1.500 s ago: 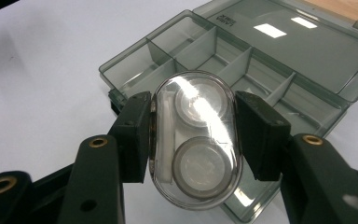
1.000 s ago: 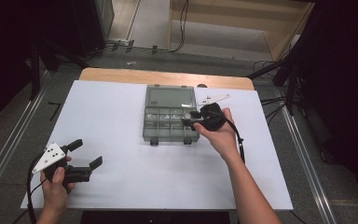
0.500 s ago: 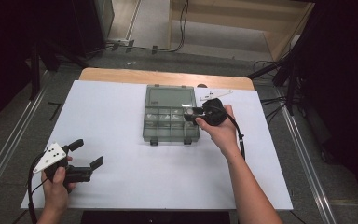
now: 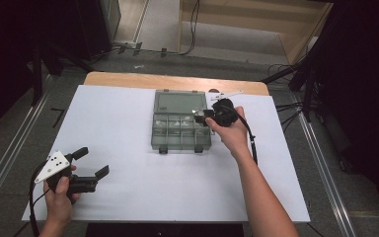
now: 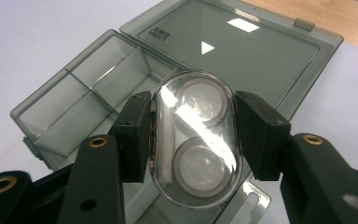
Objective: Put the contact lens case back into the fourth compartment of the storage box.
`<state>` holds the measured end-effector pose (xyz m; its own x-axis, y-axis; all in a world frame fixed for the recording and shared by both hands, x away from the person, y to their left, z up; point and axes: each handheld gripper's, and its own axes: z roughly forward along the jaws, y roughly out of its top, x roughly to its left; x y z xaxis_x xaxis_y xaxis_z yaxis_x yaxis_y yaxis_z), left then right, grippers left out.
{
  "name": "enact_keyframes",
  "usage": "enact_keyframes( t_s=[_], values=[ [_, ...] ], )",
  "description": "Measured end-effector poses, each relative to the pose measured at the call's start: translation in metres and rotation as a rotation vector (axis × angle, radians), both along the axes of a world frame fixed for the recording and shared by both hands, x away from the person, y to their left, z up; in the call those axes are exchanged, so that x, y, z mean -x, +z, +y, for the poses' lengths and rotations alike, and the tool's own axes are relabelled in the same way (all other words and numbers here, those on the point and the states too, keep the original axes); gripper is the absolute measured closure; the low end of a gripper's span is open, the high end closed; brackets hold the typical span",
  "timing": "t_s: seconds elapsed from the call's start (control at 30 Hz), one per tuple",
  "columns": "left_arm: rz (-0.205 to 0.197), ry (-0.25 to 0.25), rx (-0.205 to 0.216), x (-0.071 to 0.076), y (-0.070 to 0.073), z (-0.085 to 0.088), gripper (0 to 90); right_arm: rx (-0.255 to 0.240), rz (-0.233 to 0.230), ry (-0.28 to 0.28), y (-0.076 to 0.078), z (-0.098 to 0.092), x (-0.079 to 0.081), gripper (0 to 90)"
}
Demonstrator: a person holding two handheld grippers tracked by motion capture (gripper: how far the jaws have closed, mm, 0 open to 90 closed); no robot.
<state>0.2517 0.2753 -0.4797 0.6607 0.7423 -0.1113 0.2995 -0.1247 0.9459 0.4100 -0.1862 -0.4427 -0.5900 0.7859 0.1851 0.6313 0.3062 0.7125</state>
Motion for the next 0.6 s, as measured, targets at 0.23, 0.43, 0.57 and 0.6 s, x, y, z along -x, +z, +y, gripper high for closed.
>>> enact_keyframes(
  t_s=[0.23,0.43,0.57,0.6],
  values=[
    [0.000,0.000,0.002,0.000,0.000,0.001,0.0,0.003,0.026,-0.021,-0.010,0.001,-0.011,46.9],
    [0.002,0.003,0.004,-0.001,0.000,0.001,0.0,0.029,0.026,-0.063,-0.017,-0.001,-0.016,46.9],
    [0.001,0.000,0.003,0.000,0.000,0.001,0.0,0.062,0.012,-0.069,-0.020,0.000,-0.018,46.9],
    [0.002,0.000,0.004,0.000,0.000,0.001,0.0,0.075,0.008,-0.071,-0.021,0.000,-0.019,46.8]
  ],
)
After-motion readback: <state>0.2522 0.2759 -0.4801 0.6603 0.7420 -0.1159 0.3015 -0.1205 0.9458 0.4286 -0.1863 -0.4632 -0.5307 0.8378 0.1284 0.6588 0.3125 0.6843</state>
